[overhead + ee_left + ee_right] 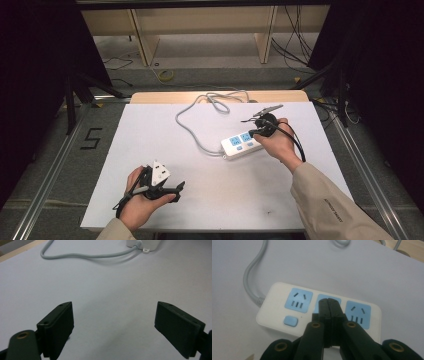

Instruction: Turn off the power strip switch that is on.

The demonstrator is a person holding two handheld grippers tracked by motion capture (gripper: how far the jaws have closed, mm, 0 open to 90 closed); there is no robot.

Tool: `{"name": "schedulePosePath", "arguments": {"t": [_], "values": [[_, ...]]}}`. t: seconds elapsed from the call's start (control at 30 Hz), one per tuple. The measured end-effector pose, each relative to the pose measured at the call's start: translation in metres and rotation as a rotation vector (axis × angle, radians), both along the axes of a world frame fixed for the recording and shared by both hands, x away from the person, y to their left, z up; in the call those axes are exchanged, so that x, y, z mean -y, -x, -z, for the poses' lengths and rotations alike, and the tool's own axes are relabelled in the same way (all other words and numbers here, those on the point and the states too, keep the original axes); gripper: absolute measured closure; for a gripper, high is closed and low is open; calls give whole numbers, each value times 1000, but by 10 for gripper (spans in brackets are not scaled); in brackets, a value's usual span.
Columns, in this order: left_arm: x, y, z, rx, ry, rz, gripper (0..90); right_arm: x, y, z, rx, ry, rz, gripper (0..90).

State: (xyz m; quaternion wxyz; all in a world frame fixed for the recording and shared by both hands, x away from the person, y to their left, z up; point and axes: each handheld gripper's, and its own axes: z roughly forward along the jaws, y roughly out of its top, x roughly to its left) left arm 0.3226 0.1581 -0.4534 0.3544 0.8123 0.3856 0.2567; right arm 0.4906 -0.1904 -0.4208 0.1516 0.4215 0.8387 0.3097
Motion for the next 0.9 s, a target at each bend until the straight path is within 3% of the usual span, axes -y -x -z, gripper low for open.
{"name": "schedulePosePath", "arguments": {"t": [0.9], "values": [[0, 0, 0, -1, 2, 1, 155, -8, -7, 15, -90, 54, -15, 900]]}}
